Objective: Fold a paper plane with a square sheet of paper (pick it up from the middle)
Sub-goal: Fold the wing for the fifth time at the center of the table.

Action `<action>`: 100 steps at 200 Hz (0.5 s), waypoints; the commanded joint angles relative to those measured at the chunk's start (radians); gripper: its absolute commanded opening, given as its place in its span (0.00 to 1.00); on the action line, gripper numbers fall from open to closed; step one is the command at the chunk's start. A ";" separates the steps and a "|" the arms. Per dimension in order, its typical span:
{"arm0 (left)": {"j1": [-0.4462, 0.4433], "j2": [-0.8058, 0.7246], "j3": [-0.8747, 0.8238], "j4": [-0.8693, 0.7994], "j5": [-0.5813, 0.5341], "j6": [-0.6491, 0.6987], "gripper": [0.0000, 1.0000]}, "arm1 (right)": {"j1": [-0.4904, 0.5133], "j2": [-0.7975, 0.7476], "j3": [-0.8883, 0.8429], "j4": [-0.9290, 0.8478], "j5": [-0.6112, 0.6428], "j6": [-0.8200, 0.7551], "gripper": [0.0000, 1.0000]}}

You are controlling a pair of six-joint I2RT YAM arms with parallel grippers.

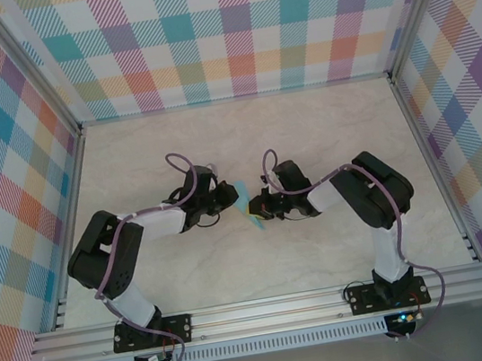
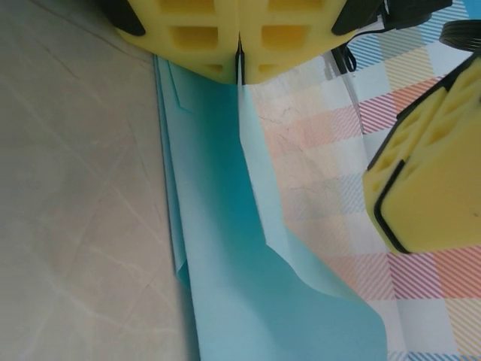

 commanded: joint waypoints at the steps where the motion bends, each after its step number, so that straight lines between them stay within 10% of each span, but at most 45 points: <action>1: -0.012 0.016 -0.016 0.047 0.016 0.018 0.11 | -0.017 0.020 -0.020 0.045 0.003 0.044 0.00; 100: -0.024 0.045 -0.033 0.095 0.026 0.012 0.10 | -0.035 0.025 -0.082 0.114 0.055 0.143 0.00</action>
